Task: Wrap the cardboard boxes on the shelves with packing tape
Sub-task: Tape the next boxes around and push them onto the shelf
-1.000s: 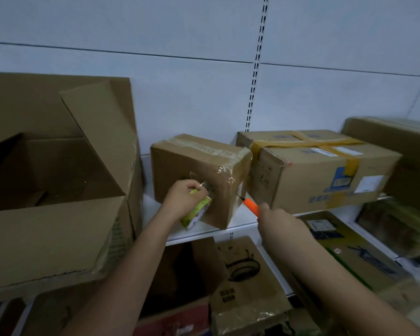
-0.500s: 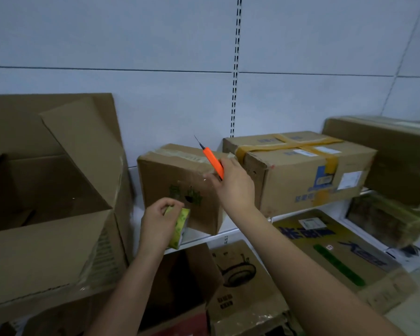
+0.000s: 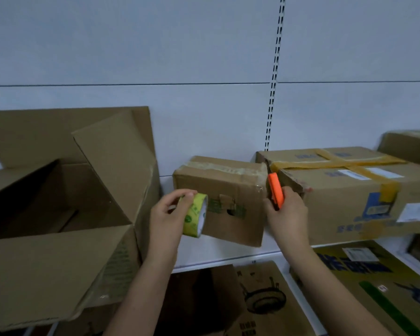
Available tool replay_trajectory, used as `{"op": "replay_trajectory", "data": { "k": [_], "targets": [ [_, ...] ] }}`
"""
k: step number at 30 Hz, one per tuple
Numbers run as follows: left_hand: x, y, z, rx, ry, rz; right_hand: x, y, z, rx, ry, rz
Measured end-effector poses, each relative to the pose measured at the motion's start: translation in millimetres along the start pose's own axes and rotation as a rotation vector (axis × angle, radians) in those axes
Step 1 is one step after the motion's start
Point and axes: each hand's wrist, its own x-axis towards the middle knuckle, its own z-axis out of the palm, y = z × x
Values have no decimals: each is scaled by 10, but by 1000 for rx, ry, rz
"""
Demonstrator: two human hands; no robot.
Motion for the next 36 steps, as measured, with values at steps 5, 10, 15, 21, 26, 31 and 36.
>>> {"op": "replay_trajectory", "data": {
  "k": [5,10,15,21,26,31,36],
  "targets": [
    [353,3,119,-38,26,-12,168,-199,124,143,56,4],
    [589,-119,161,-102,-45,-45,270,-95,113,58,-66,-15],
    [380,-173,140,-43,62,-25,398,-33,30,190,-135,22],
    [-594,-163,392,62,93,166,789,-361,-11,274,-348,68],
    [-763,-128,431,229,-289,222,743,-600,55,89,-431,-111],
    [-534,-91,156,188,4,185,438,-629,-40,121,-437,-302],
    [-419,54,128,230,26,107,467,-430,-22,-49,-463,-249]
  ]
}}
